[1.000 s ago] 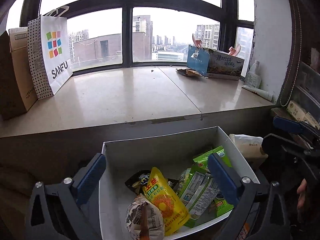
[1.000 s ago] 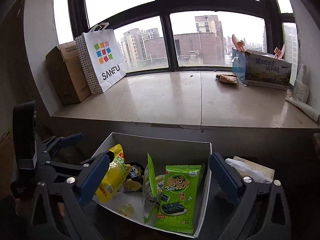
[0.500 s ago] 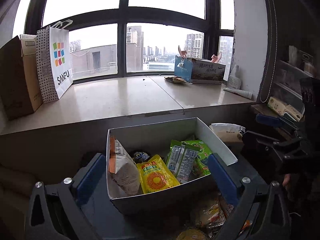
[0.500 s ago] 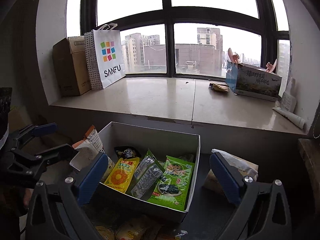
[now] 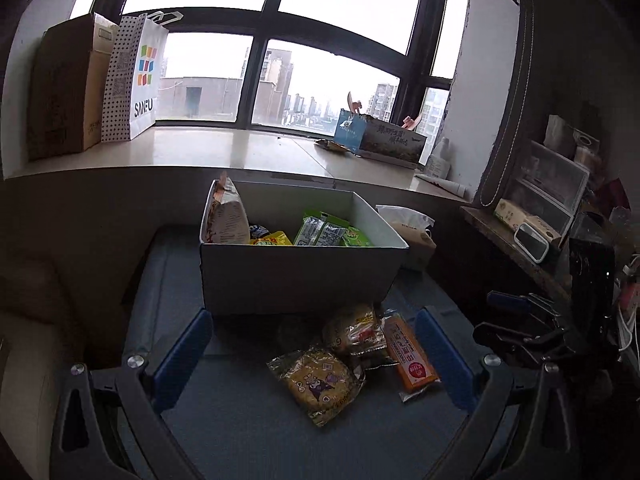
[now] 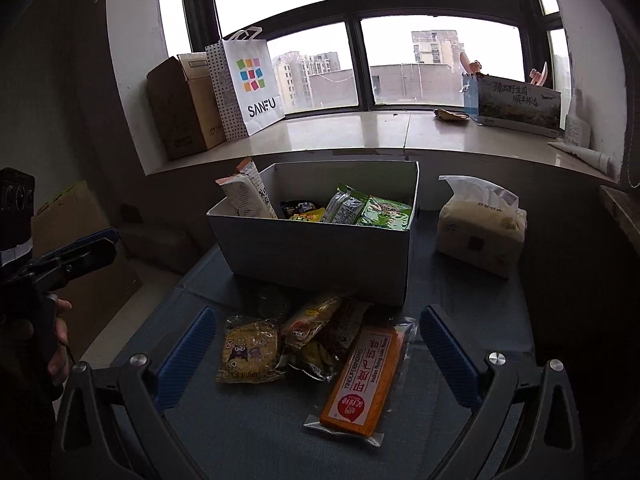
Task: Organize snacks
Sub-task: 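Withdraw both grippers toward the remaining snacks on the table, then grasp the printed cracker bag with the right gripper while the left grasps the Kuromi cracker bag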
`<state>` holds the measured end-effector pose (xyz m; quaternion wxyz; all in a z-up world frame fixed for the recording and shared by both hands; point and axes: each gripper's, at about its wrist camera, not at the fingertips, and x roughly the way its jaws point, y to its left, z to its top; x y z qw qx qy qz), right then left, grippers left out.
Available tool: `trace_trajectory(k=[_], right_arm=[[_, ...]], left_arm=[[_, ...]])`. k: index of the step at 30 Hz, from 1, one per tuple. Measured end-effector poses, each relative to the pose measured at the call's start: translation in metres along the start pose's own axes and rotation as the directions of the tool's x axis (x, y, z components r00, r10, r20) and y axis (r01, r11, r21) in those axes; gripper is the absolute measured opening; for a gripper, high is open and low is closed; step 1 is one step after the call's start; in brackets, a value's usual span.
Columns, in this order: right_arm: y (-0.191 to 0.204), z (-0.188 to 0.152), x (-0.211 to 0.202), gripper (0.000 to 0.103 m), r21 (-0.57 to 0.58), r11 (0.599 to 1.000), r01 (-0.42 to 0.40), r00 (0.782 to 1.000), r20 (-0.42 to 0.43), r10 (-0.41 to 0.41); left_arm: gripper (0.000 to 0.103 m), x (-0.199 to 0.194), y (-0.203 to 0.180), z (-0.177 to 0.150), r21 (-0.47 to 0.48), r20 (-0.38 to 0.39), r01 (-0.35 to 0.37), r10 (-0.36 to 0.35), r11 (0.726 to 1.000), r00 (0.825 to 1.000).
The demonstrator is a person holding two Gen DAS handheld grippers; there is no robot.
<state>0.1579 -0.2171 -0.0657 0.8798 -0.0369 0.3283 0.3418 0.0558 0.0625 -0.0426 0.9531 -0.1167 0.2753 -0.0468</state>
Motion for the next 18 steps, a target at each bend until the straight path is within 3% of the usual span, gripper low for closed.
trace_trajectory(k=[4, 8, 14, 18], right_arm=[[0.004, -0.036, -0.008, 0.103, 0.024, 1.0, 0.011, 1.0, -0.023, -0.01], [0.017, -0.06, 0.01, 0.103, -0.015, 1.0, 0.023, 0.992, -0.123, -0.024], [0.016, -0.049, 0.043, 0.103, -0.017, 1.0, 0.003, 0.984, -0.176, -0.006], [0.018, -0.032, 0.081, 0.103, -0.058, 0.996, 0.061, 0.977, -0.203, -0.072]], left_arm=[[0.103, 0.002, -0.003, -0.024, -0.02, -0.044, 0.023, -0.024, 1.0, 0.999], [0.103, 0.013, -0.007, -0.043, -0.015, -0.102, 0.021, -0.022, 1.0, 0.995], [0.103, 0.019, -0.009, -0.054, -0.009, -0.13, 0.017, -0.018, 1.0, 0.991], [0.103, 0.019, -0.006, -0.054, -0.019, -0.136, 0.018, -0.02, 1.0, 0.99]])
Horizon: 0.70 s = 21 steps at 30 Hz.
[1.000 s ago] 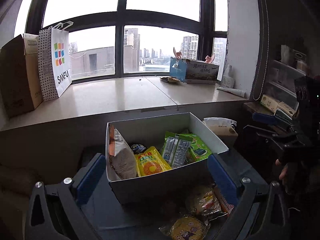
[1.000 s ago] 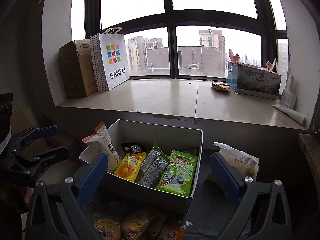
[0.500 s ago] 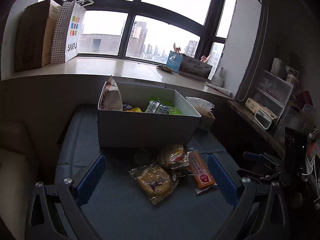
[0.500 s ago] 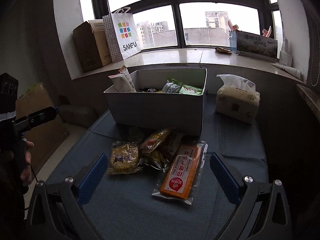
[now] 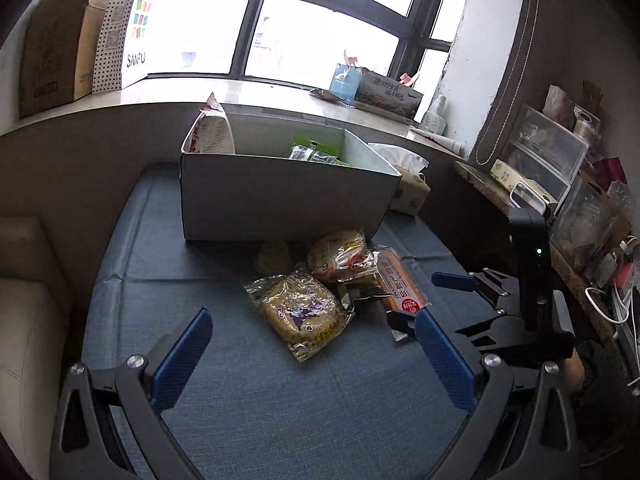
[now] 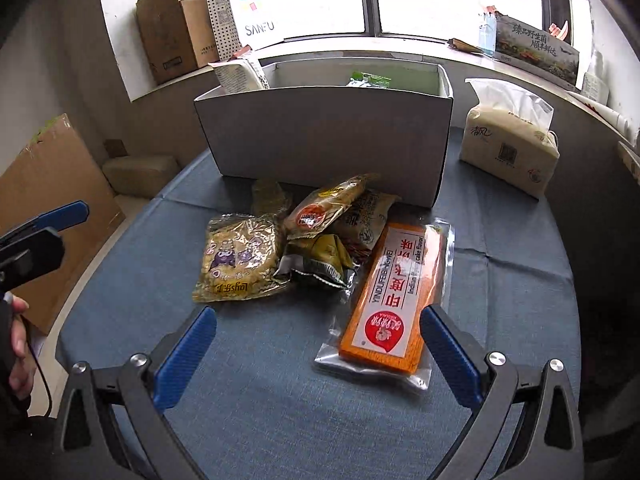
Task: Organize snacks
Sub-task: 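Grasp the printed cracker bag with the right gripper while the left grasps the Kuromi cracker bag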
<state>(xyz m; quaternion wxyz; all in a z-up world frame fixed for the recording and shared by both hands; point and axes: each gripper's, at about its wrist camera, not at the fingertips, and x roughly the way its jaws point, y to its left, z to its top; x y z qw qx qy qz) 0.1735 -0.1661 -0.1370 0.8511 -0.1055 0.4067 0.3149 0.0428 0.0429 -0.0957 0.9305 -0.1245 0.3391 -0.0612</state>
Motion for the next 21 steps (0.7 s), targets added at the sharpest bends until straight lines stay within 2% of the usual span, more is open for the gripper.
trace_trajectory(k=[6, 10, 12, 13, 15, 18, 19, 21], right_arm=[[-0.01, 0.042, 0.046, 0.103, 0.109, 0.994, -0.031, 0.999, -0.024, 0.033], [-0.019, 0.056, 0.064, 0.101, 0.163, 0.985, -0.05, 0.998, -0.033, 0.056], [-0.019, 0.059, 0.071, 0.093, 0.159, 0.987, -0.032, 0.998, -0.048, 0.04], [-0.018, 0.06, 0.075, 0.086, 0.153, 0.988, -0.035, 0.997, -0.057, 0.044], [-0.016, 0.061, 0.082, 0.068, 0.128, 0.991, -0.032, 0.997, -0.07, 0.042], [-0.018, 0.064, 0.073, 0.038, 0.111, 0.99, -0.087, 0.996, -0.023, 0.09], [-0.02, 0.065, 0.067, 0.032, 0.115, 0.989, -0.09, 0.996, -0.007, 0.092], [-0.02, 0.066, 0.057, 0.029, 0.102, 0.991, -0.084, 0.997, 0.012, 0.083]], left_arm=[[0.103, 0.001, 0.005, -0.002, -0.005, -0.019, 0.0, 0.0, 1.0, 1.0], [0.103, 0.002, 0.01, -0.004, -0.014, -0.023, -0.008, 0.007, 1.0, 1.0], [0.103, 0.004, 0.013, -0.005, -0.022, -0.031, -0.01, 0.009, 1.0, 0.999], [0.103, 0.005, 0.014, -0.006, -0.024, -0.033, -0.011, 0.01, 1.0, 0.999], [0.103, 0.007, 0.014, -0.006, -0.02, -0.038, -0.011, 0.01, 1.0, 0.999], [0.103, 0.012, 0.014, -0.008, -0.01, -0.051, -0.02, 0.02, 1.0, 0.998], [0.103, 0.014, 0.014, -0.009, -0.008, -0.058, -0.021, 0.021, 1.0, 0.998], [0.103, 0.021, 0.013, -0.011, -0.007, -0.076, -0.024, 0.023, 1.0, 0.997]])
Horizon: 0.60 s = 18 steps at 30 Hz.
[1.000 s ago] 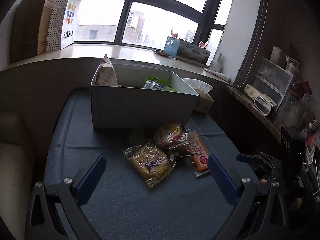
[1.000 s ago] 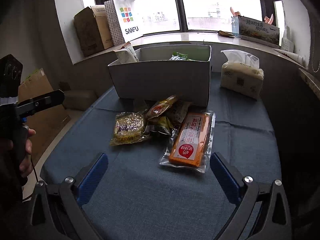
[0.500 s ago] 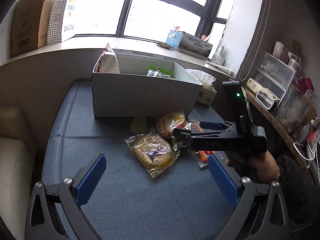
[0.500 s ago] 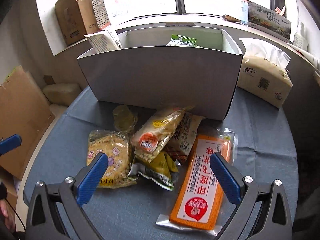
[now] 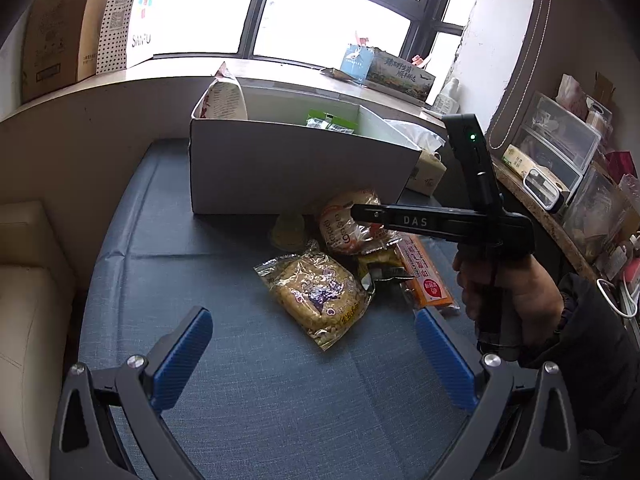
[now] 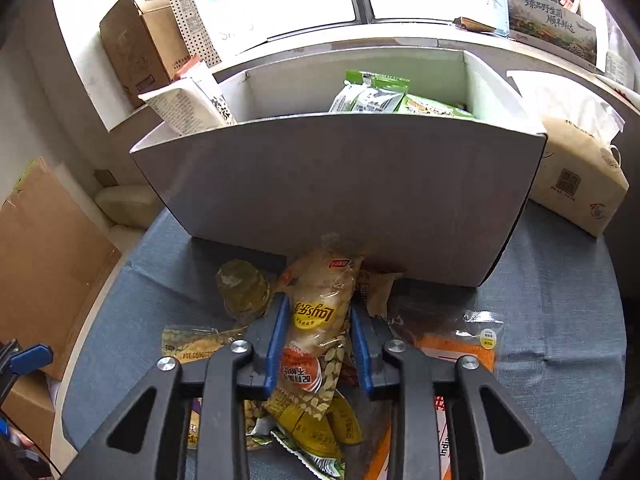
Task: Organize snacks
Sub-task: 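Grasp the printed cracker bag with the right gripper while the left grasps the Kuromi cracker bag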
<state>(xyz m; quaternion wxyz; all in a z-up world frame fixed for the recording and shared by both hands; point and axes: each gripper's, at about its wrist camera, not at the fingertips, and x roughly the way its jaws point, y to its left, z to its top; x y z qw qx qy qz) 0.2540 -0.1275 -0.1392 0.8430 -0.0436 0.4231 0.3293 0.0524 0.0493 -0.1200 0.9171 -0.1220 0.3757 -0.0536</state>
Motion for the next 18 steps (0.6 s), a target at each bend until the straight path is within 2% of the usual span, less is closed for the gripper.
trace_trajectory(k=[5, 8, 13, 18], right_arm=[[-0.002, -0.003, -0.035, 0.019, -0.002, 0.999, -0.032, 0.998, 0.06, 0.032], [-0.005, -0.009, -0.057, 0.018, -0.004, 0.999, -0.048, 0.994, 0.097, 0.048], [-0.007, -0.023, -0.097, 0.018, -0.009, 0.998, -0.069, 0.987, 0.143, 0.07], [0.0, -0.044, -0.136, 0.018, -0.021, 0.998, -0.054, 0.979, 0.196, 0.057]], left_arm=[[0.103, 0.017, -0.01, -0.002, 0.051, -0.034, 0.021, -0.019, 0.998, 0.999], [0.103, 0.035, -0.018, -0.001, 0.104, -0.076, 0.026, -0.018, 0.994, 0.997], [0.103, 0.07, -0.022, 0.007, 0.185, -0.154, 0.073, -0.045, 0.98, 0.987], [0.103, 0.102, -0.016, 0.016, 0.196, -0.205, 0.037, 0.004, 0.98, 0.979]])
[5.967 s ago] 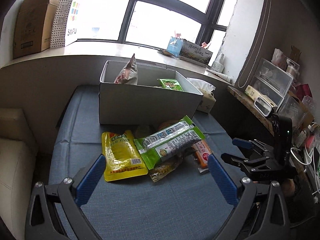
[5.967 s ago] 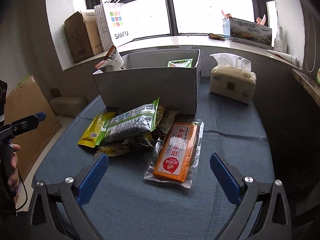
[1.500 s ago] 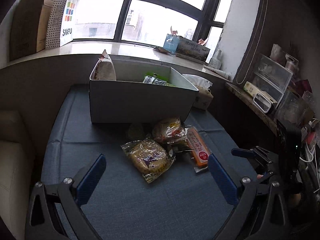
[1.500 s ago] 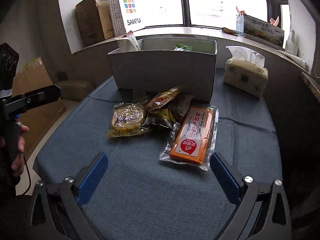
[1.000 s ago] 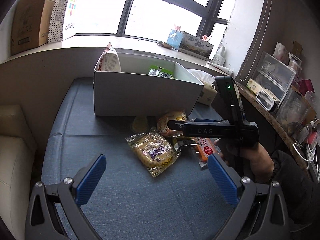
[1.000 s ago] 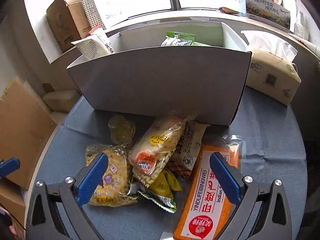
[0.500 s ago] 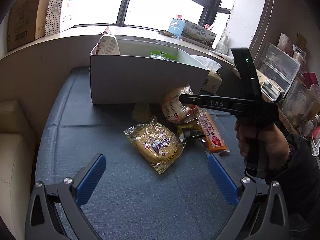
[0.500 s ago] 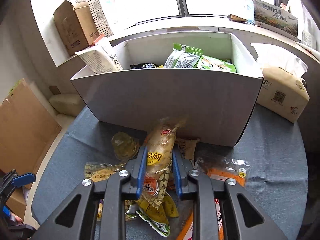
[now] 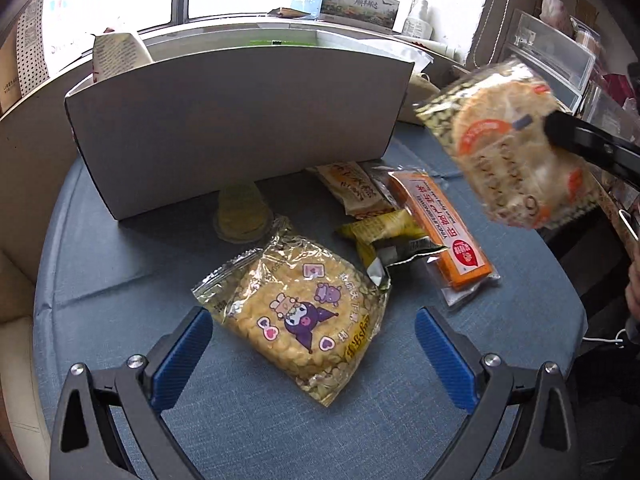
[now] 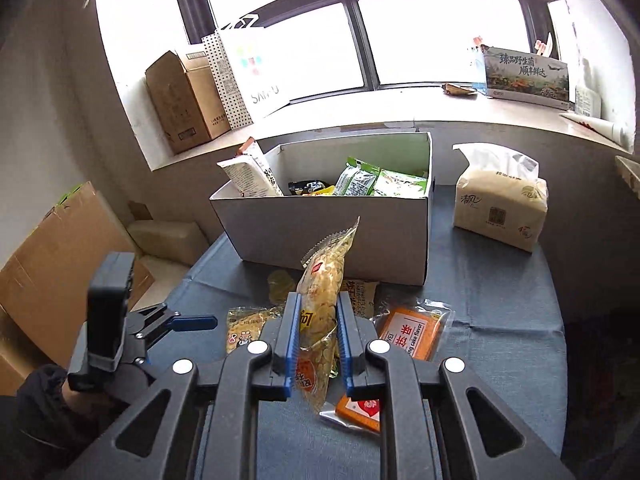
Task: Organize snacks
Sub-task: 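Grasp the printed cracker bag with the right gripper while the left grasps the Kuromi cracker bag, then lift both cracker bags into the white box and open both grippers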
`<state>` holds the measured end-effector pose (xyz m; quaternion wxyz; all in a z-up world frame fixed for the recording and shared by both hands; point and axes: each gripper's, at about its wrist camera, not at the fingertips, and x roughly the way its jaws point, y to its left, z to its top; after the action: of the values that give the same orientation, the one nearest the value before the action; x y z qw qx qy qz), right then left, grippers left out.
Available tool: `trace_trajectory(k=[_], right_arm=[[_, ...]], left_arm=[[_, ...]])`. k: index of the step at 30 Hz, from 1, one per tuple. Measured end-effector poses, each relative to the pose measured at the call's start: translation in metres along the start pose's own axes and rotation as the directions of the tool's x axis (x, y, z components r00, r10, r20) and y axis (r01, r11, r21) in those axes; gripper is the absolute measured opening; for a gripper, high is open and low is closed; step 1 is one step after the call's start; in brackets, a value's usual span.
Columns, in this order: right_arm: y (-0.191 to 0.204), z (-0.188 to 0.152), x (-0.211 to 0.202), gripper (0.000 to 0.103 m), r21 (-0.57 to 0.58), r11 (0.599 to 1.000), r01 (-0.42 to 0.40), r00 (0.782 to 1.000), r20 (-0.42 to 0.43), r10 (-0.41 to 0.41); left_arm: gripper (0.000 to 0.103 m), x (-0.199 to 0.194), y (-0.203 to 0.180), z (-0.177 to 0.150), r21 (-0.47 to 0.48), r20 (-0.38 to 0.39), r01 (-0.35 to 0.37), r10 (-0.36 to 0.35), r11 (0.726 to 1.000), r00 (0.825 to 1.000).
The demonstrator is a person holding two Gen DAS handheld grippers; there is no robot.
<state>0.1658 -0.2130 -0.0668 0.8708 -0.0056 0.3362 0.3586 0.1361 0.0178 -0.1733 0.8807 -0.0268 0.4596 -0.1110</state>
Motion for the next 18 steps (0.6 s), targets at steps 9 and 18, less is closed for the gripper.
trace_trajectory(k=[9, 18], right_arm=[[-0.004, -0.019, -0.028, 0.018, 0.042, 0.999, -0.016, 1.0, 0.016, 0.015], [-0.006, -0.025, -0.022, 0.018, 0.06, 0.998, -0.014, 1.0, 0.003, 0.014]], left_arm=[[0.087, 0.019, -0.004, 0.003, 0.036, -0.02, -0.038, 0.039, 0.999, 0.999], [0.076, -0.047, 0.021, -0.014, -0.047, 0.146, -0.024, 0.031, 0.999, 0.989]])
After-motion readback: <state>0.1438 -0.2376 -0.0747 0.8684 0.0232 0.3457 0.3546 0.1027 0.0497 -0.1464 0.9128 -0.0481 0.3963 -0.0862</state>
